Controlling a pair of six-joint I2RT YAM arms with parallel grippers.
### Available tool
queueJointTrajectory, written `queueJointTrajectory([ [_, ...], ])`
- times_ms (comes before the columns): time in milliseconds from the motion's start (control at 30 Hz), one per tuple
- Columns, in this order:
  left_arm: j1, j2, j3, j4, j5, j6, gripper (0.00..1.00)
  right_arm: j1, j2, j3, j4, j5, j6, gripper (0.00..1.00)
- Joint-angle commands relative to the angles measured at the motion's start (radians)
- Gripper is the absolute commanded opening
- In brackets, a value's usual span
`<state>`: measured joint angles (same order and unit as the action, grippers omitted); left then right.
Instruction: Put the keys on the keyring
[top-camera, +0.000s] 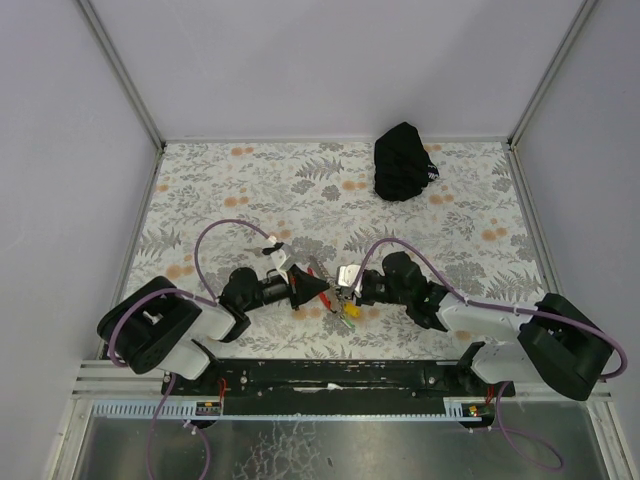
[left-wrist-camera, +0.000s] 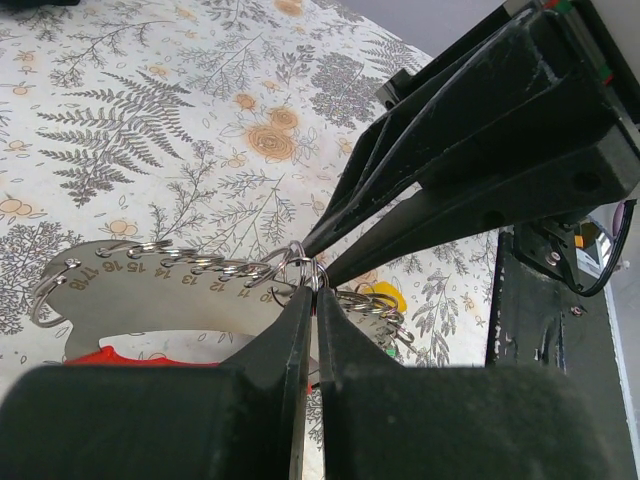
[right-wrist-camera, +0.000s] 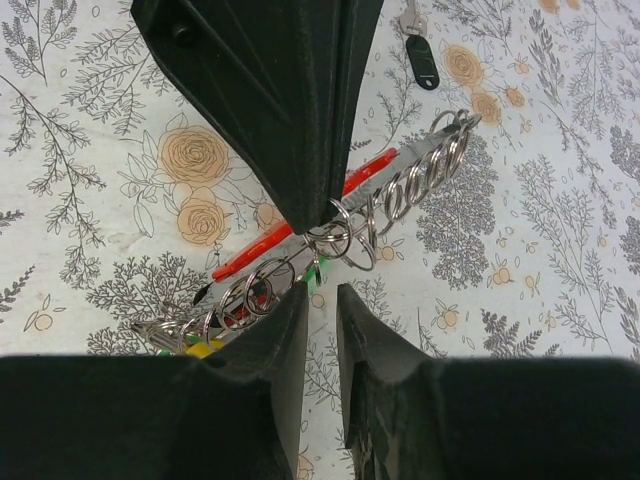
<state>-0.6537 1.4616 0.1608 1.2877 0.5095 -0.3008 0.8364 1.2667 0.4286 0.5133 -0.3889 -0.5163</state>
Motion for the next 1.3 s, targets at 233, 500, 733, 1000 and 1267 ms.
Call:
queueJointTrajectory([
  [233,0.003,0.022,0.022,0.158,0.036,-0.012,0.0,-0.008,0.031,0.038,0.083,-0.084,0.003,0.21],
  [500,0.003,0.062,0.009,0.225,0.01,-0.043,0.0,-0.008,0.023,0.051,0.078,-0.121,0.023,0.0],
  [733,0.002,0.068,-0.019,0.264,-0.12,-0.105,0.0,-0.008,-0.01,0.078,-0.028,-0.106,-0.006,0.0],
  [1000,0.004,0.063,-0.054,0.292,-0.134,-0.094,0.21,-0.008,-0.064,0.116,-0.166,0.01,-0.061,0.0],
  [1267,0.01,-0.011,-0.027,0.119,-0.048,0.05,0.32,-0.007,-0.099,0.159,-0.268,0.023,-0.101,0.0],
])
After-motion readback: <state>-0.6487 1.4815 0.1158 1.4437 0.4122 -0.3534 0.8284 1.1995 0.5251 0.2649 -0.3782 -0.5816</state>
